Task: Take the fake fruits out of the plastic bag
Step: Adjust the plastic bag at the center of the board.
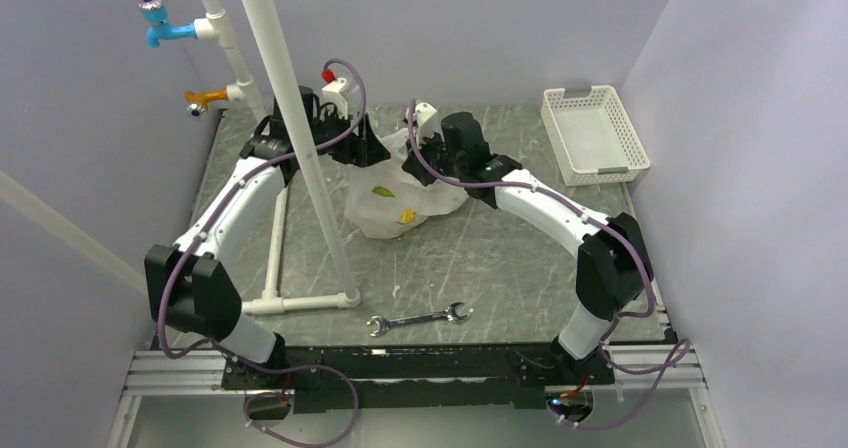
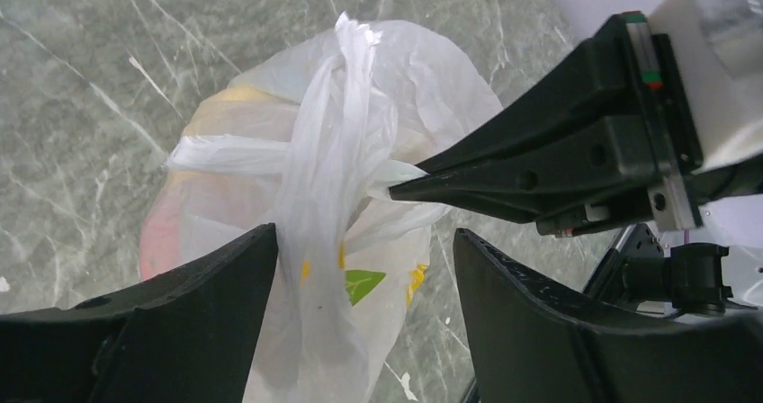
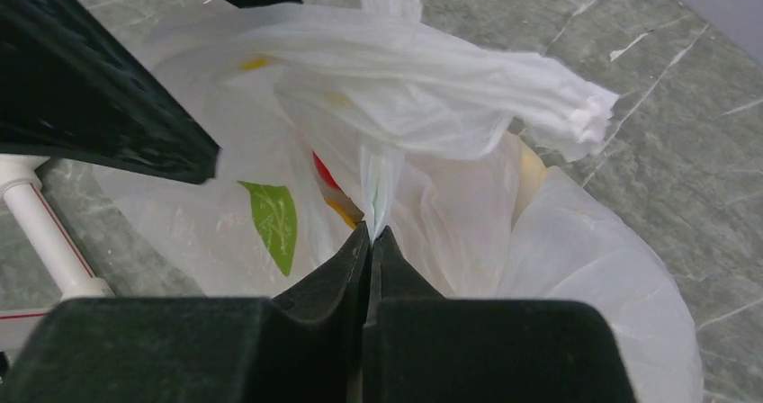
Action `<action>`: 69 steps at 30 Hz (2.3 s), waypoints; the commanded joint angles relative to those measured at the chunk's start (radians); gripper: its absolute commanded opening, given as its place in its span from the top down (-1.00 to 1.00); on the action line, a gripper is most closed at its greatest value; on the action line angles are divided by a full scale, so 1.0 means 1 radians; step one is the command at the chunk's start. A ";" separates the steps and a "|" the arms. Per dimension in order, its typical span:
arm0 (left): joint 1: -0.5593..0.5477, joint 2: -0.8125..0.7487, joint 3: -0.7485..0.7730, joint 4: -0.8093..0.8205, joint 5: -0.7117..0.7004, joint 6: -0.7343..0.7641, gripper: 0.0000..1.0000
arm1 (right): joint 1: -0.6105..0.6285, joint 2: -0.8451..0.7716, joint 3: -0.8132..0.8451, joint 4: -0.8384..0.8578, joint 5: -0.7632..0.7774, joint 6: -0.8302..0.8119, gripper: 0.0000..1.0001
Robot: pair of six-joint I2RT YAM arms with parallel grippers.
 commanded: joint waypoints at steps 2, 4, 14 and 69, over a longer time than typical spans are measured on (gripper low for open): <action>-0.022 0.047 0.110 -0.125 -0.117 0.020 -0.68 | 0.005 -0.029 -0.034 0.091 -0.038 0.018 0.98; -0.036 0.058 0.141 -0.142 -0.154 0.026 -0.81 | 0.005 -0.036 -0.045 0.099 -0.040 0.018 0.98; -0.121 0.183 0.278 -0.191 -0.268 0.064 -0.62 | 0.004 -0.057 -0.074 0.100 -0.045 0.027 1.00; 0.101 -0.507 -0.492 0.251 -0.053 -0.299 1.00 | -0.096 -0.328 -0.383 0.210 0.186 0.307 -0.09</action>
